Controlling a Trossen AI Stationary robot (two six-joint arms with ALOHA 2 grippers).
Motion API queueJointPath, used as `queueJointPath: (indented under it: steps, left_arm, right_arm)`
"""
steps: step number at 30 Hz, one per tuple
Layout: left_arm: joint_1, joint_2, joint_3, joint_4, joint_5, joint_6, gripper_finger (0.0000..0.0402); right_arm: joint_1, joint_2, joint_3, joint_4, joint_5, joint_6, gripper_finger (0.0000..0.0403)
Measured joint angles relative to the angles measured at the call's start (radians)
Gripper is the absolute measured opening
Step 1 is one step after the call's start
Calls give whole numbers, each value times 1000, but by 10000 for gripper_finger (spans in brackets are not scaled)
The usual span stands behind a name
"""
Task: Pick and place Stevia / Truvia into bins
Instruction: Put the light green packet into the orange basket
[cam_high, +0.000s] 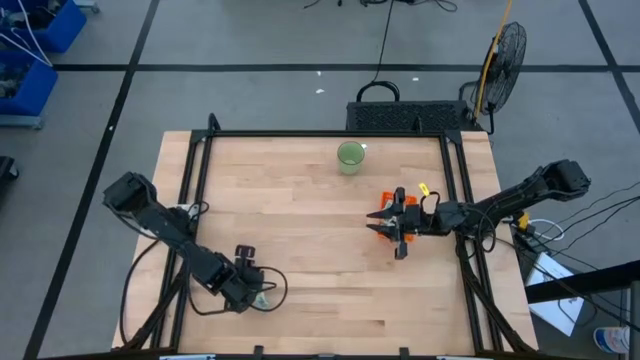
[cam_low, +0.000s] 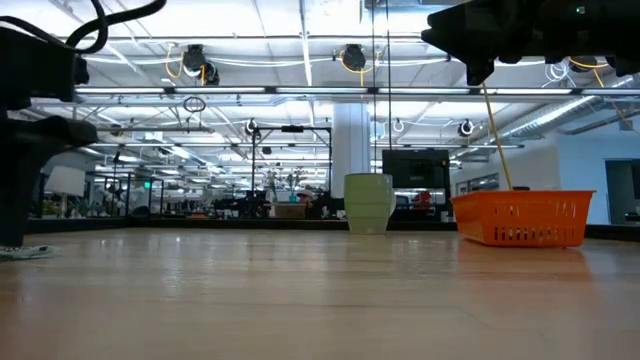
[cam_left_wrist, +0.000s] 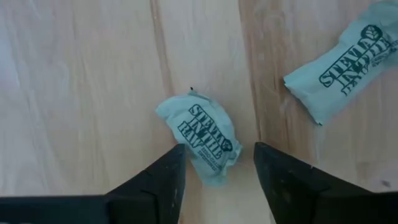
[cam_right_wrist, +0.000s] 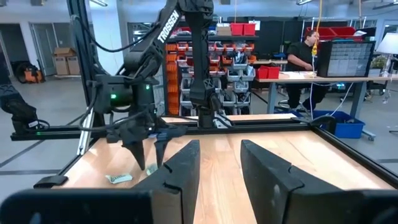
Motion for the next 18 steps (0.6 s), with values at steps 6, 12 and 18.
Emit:
queueJointPath:
  steps: [6, 12, 18]
  left_arm:
    - [-6, 0, -1, -1, -11, -10, 152]
    - [3, -9, -6, -7, -35, -25, 57]
    - [25, -8, -4, -2, -142, -26, 12]
  right_arm:
    - [0, 0, 0, 1, 0, 0, 110]
    - [0, 0, 0, 1, 0, 1, 110]
    - [0, 3, 0, 2, 1, 1, 110]
